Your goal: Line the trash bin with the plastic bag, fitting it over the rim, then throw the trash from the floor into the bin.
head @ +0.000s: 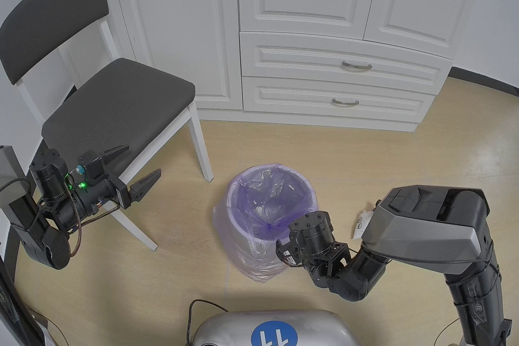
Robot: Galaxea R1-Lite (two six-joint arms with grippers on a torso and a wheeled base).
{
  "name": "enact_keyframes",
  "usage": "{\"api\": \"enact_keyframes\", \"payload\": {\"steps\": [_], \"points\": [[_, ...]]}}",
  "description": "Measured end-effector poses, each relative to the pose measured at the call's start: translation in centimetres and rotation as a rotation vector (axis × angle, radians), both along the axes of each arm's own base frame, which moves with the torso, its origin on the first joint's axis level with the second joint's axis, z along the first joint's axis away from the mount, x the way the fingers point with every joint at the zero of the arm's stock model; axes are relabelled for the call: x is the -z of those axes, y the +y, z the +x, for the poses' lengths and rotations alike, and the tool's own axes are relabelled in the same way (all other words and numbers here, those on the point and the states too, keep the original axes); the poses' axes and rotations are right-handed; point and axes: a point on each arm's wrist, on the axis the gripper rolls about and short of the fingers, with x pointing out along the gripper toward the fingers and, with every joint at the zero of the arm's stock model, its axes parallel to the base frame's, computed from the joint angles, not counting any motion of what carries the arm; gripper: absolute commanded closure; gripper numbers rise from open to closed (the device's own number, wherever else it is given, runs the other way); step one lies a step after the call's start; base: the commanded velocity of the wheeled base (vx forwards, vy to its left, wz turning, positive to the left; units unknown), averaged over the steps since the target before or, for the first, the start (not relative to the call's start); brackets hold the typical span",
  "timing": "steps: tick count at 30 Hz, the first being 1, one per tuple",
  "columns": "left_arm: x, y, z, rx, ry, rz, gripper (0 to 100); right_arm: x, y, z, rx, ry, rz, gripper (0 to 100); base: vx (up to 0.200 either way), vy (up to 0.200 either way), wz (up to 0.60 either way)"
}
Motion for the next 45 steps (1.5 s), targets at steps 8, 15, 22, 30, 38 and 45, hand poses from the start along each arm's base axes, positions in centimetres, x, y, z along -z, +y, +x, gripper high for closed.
{"api": "enact_keyframes", "payload": {"steps": [8, 15, 22, 30, 38, 45], "points": [[-0.3, 1.0, 0.4, -0.02, -0.009, -0.009, 0, 0.8, -1.7, -1.0, -0.009, 0.066, -0.107, 0, 0.0, 0.0, 0.0], [-0.3, 1.1, 0.4, -0.023, -0.009, -0.01, 0, 0.7, -1.7, -0.8, -0.007, 0.06, -0.094, 0, 0.0, 0.0, 0.0], [-0.2, 1.1, 0.5, -0.024, -0.007, -0.01, 0, -1.4, 0.3, 1.8, 0.014, -0.049, 0.001, 0, 0.0, 0.0, 0.0], [-0.1, 1.1, 0.6, -0.024, -0.007, -0.009, 0, -0.9, 1.7, 4.5, 0.035, -0.045, -0.029, 0, 0.0, 0.0, 0.0], [-0.2, 1.1, 0.6, -0.023, -0.011, -0.008, 0, -0.2, 1.4, 6.8, 0.034, -0.07, -0.217, 0, 0.0, 0.0, 0.0], [-0.2, 1.0, 0.7, -0.019, -0.013, -0.007, 0, 0.3, -0.1, 6.2, 0.031, -0.026, -0.297, 0, 0.0, 0.0, 0.0]]}}
